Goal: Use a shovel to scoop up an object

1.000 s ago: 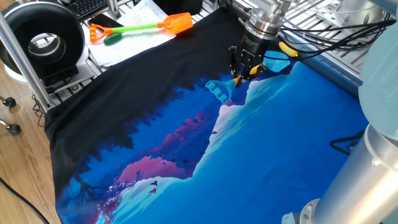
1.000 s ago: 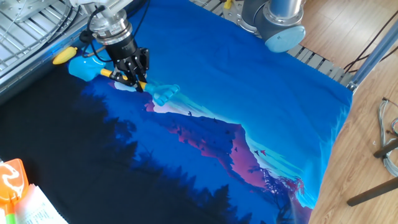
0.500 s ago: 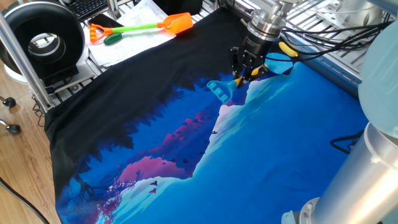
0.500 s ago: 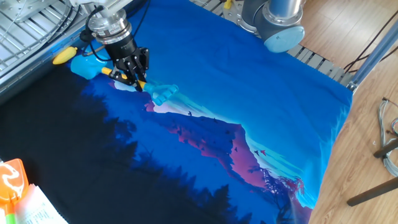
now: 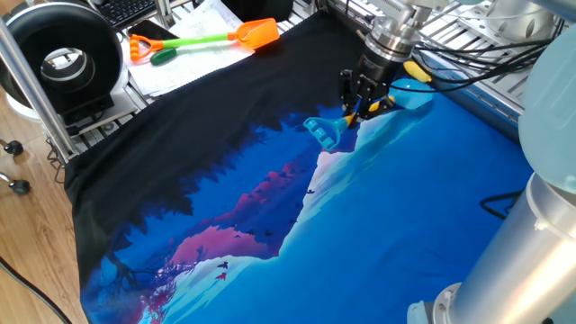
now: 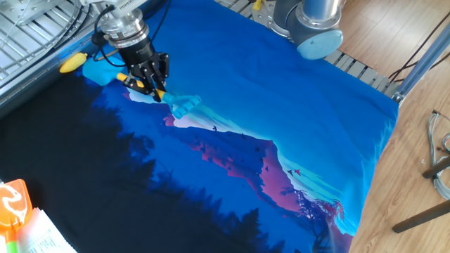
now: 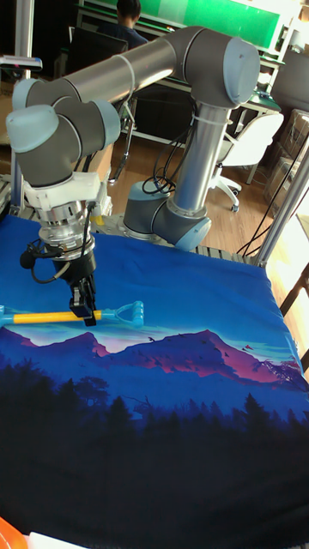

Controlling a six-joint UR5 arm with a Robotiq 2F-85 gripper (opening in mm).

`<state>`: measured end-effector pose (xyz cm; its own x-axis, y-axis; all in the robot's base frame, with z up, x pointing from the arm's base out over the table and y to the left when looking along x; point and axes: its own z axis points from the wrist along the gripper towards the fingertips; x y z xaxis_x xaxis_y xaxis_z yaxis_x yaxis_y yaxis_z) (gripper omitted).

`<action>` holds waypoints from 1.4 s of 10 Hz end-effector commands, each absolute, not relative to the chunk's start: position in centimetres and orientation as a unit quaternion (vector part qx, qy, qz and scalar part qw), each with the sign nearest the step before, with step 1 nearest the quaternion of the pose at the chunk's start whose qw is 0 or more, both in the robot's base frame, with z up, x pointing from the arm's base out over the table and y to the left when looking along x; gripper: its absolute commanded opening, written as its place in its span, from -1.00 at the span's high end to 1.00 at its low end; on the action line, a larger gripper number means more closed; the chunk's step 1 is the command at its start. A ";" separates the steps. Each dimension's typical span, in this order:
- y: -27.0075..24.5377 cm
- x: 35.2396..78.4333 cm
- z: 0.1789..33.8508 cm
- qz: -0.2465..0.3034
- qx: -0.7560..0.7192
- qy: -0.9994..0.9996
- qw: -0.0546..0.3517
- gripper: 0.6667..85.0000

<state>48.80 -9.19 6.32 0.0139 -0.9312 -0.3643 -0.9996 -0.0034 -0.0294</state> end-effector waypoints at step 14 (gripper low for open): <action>-9.6 49.5 6.0 0.100 -0.745 0.637 0.172 0.98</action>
<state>49.00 -10.06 5.80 0.1847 -0.9166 -0.3545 -0.9813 -0.1520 -0.1182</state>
